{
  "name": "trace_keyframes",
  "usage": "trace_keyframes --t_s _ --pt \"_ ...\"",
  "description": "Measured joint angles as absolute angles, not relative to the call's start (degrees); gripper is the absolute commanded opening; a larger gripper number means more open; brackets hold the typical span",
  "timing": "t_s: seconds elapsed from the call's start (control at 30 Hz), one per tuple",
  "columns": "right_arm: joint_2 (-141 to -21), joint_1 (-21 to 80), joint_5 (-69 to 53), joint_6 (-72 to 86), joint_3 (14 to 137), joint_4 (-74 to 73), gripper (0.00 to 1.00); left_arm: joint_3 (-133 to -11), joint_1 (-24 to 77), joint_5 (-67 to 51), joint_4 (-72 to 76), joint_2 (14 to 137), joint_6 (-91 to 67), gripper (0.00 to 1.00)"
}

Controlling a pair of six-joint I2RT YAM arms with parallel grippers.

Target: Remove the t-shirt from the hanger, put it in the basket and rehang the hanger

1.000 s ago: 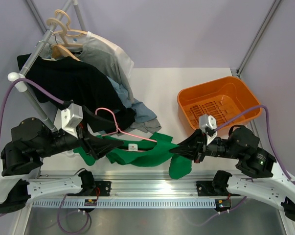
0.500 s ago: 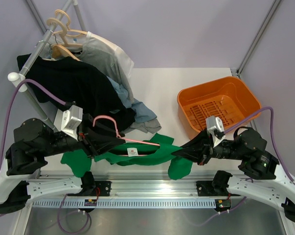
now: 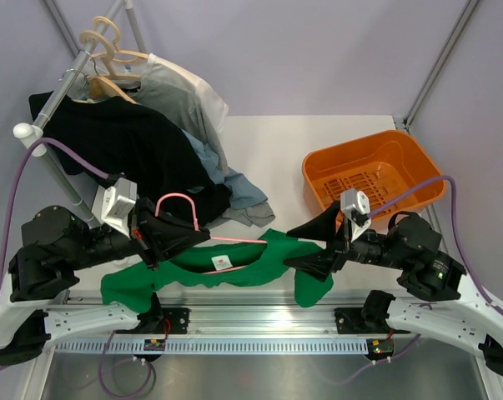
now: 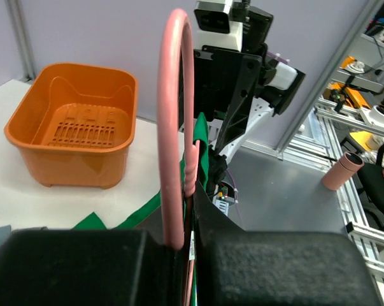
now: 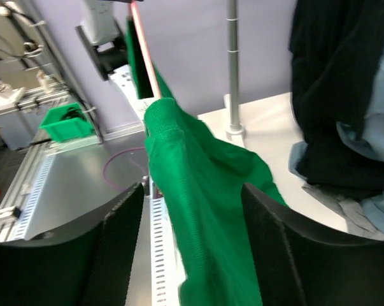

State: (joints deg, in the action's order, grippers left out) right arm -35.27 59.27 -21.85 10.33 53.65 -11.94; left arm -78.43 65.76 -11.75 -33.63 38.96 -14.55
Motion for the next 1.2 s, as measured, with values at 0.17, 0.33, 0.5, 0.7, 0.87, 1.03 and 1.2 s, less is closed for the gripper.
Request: trace_keyframes --t_s 0.17,0.33,0.5,0.7,0.87,1.03,1.2 --pt "-35.6 59.3 -17.4 9.8 53.6 -13.9 0.79 -78.7 65.7 -6.3 -36.2 38.5 -15.4 0.0" --pt "-32.9 59.3 -14.5 9.5 51.4 -14.8 0.79 -79.8 65.8 -1.4 -40.3 38.3 -15.5 0.0" --pt "-32.0 59.3 -11.4 8.8 49.7 -16.5 0.78 -79.8 65.8 1.3 -42.4 37.6 -16.1 0.0" --pt "-36.1 59.3 -8.4 7.9 48.1 -16.5 0.36 -80.6 65.8 2.4 -43.9 36.6 -16.6 0.0" --pt "-36.3 59.3 -1.8 7.9 47.1 -16.5 0.0 -80.9 65.8 3.6 -44.8 35.6 -17.2 0.0" --pt "-34.8 59.3 7.0 7.4 48.0 -17.1 0.0 -83.4 65.8 5.1 -47.2 34.9 -18.1 0.0" --pt "-37.2 59.4 20.7 9.3 52.5 -19.8 0.0 -84.1 65.8 5.9 -47.6 33.6 -19.3 0.0"
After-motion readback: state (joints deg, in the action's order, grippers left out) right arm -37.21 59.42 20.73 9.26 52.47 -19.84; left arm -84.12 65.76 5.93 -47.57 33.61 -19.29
